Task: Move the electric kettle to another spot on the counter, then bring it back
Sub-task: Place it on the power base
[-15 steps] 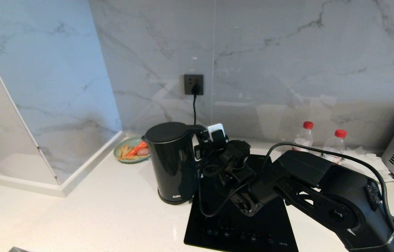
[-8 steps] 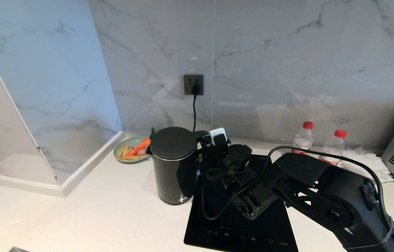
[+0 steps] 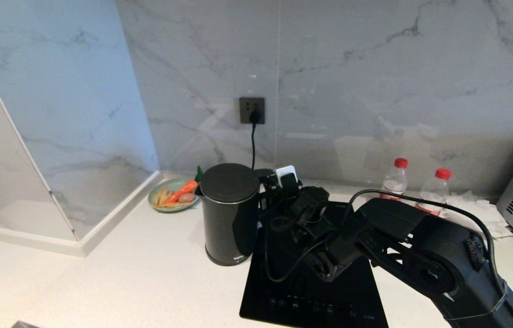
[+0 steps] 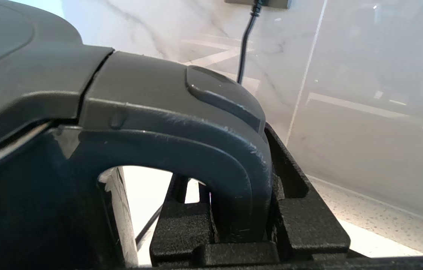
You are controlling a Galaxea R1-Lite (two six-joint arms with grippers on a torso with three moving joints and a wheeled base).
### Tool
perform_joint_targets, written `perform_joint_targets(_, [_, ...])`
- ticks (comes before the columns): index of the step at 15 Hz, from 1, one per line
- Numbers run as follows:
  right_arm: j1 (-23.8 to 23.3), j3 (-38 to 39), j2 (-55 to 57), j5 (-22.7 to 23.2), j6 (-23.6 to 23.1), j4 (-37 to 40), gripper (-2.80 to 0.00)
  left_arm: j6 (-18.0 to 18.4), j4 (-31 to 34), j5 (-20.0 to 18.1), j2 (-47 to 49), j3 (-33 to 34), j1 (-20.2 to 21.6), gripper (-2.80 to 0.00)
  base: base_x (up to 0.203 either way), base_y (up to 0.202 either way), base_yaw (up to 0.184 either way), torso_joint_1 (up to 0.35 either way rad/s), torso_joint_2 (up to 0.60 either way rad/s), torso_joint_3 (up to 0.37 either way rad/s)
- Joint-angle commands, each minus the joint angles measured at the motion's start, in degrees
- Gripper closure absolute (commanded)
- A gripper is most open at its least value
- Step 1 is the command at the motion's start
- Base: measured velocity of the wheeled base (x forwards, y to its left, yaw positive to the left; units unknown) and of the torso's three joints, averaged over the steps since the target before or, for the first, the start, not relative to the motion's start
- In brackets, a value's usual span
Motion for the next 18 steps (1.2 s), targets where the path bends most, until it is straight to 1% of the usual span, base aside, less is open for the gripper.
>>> perform_joint_targets(1, [-0.88,-0.88,0.59,-0.18,-0.1,-0.62,0.0,-0.04,-0.04,0.01,-0.09,0.18,0.0,0.0,0.0,0.0,0.0,0.0,0.0,0.0])
perform_joint_targets(4, [-1.31,-2.48,1.08,-0.1,-0.1,0.3,0.0,-0.04,-0.04,0.01,-0.09,0.18,0.0,0.0,0.0,0.0,0.0,0.0,0.0,0.0])
perform_joint_targets(7, [-1.16,-6.26,1.63,-0.18,-0.18,3.15,0.0,-0.04,-0.04,0.01,-0.09,0.18,0.0,0.0,0.0,0.0,0.0,0.0,0.0,0.0])
perform_joint_targets(10, [-0.57,-8.46,2.24,-0.16,-0.19,5.0,0.0,-0.04,-0.04,0.01,-0.09,0.18,0.0,0.0,0.0,0.0,0.0,0.0,0.0,0.0])
perform_joint_targets(18, [0.6,-8.96,3.77,-0.18,-0.54,5.19,0.0,-0.04,-0.04,0.01,-0.09,0.18,0.0,0.0,0.0,0.0,0.0,0.0,0.0,0.0])
